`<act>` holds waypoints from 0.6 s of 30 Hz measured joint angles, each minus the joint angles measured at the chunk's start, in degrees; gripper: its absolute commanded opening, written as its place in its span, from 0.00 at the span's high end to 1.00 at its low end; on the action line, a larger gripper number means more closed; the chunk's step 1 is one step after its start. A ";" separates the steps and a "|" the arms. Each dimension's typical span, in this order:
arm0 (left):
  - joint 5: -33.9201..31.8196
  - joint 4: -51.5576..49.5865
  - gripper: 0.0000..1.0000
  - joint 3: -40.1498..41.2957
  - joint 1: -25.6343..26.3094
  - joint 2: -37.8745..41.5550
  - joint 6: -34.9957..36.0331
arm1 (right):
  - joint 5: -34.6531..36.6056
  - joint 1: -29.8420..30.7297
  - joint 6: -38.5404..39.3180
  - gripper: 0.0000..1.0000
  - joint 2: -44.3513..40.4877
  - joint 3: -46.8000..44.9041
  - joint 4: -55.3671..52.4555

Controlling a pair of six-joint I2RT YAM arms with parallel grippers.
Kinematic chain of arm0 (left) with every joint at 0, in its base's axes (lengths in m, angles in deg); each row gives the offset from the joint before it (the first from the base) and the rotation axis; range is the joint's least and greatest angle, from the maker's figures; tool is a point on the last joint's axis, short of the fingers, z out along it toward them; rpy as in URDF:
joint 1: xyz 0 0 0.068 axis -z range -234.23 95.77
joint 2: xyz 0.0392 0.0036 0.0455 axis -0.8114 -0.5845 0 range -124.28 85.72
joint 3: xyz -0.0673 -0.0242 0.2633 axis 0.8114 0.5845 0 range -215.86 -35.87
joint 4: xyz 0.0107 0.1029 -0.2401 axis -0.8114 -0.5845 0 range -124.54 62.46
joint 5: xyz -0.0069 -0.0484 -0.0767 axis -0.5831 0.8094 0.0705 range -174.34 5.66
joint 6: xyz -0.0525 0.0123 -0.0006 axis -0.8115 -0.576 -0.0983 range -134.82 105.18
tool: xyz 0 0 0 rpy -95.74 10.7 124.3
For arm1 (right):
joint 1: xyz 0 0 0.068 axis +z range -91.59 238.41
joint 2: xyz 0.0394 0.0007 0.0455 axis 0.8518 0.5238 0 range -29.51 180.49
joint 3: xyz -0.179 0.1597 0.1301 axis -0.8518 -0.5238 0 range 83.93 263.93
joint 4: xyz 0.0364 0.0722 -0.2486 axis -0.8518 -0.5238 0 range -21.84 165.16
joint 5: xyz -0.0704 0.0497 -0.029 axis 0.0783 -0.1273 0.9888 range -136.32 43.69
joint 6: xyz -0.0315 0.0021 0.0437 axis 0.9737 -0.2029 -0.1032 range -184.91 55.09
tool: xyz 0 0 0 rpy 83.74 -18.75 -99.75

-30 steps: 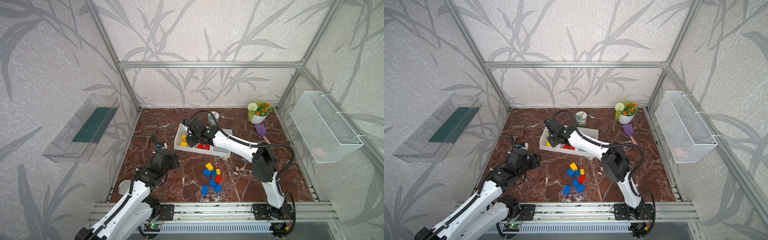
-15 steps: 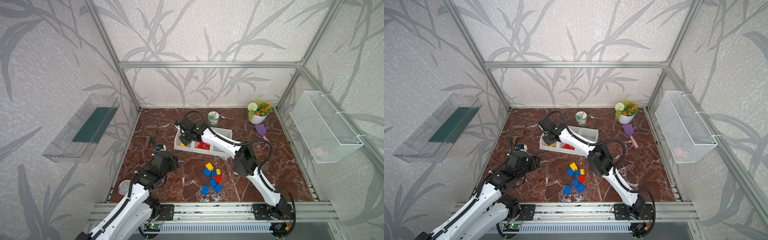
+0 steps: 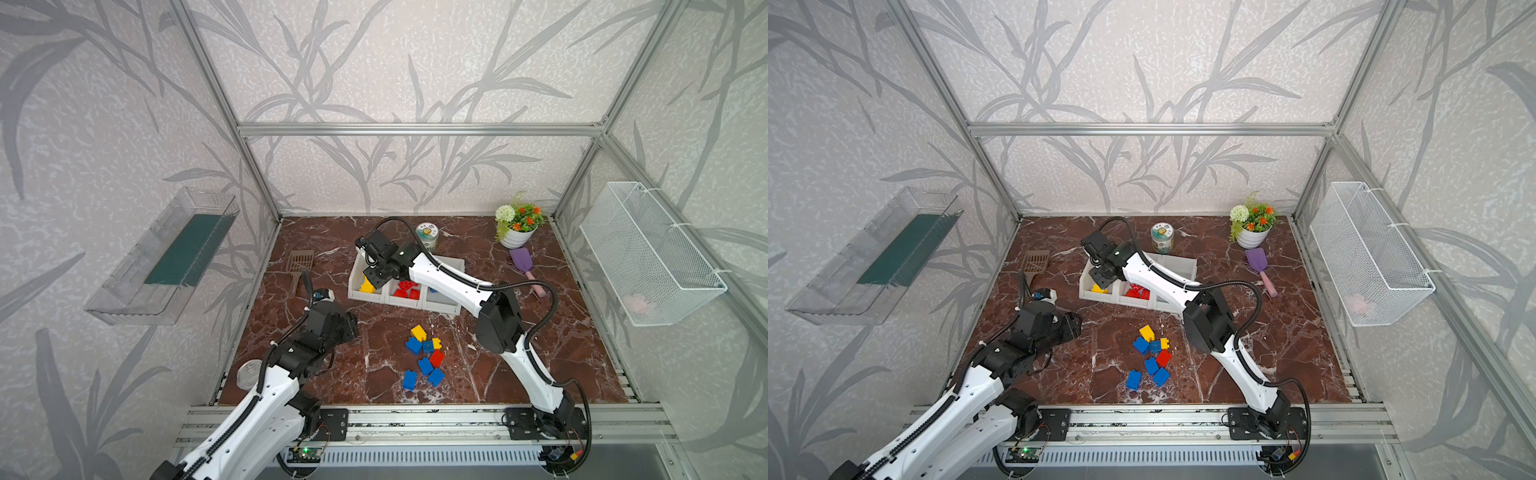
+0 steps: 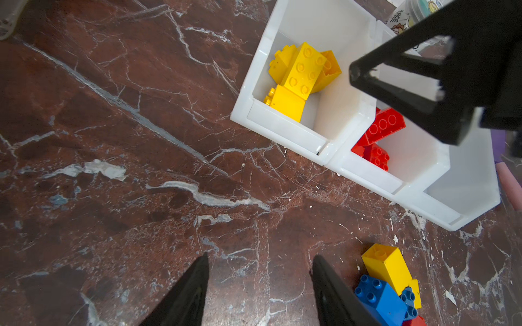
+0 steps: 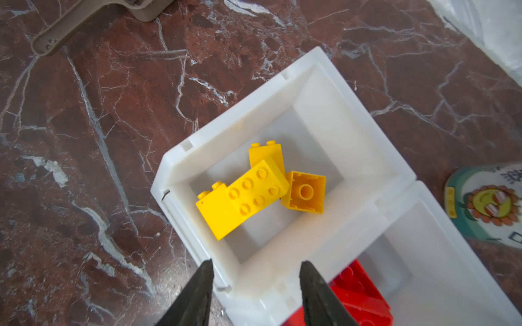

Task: Sort the legos into containers by color
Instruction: Place the lego in the container.

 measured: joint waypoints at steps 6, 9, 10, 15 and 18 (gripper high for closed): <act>0.55 0.61 0.39 0.04 0.00 -0.28 0.09 | 0.17 0.00 0.07 0.49 -9.77 -9.07 2.03; 0.63 0.79 0.39 0.04 0.00 -0.31 0.09 | 0.11 0.00 -0.61 0.49 -15.87 -16.94 4.07; 0.66 0.83 0.39 0.07 0.00 -0.35 0.09 | 0.11 0.00 -0.96 0.49 -17.92 -19.89 4.63; 0.85 1.60 0.39 0.37 0.00 -1.16 0.09 | -0.35 0.00 -2.51 0.49 -26.97 -33.77 6.82; 1.03 2.08 0.39 0.37 0.00 -1.97 0.09 | -0.74 0.04 -3.48 0.49 -32.52 -42.14 7.58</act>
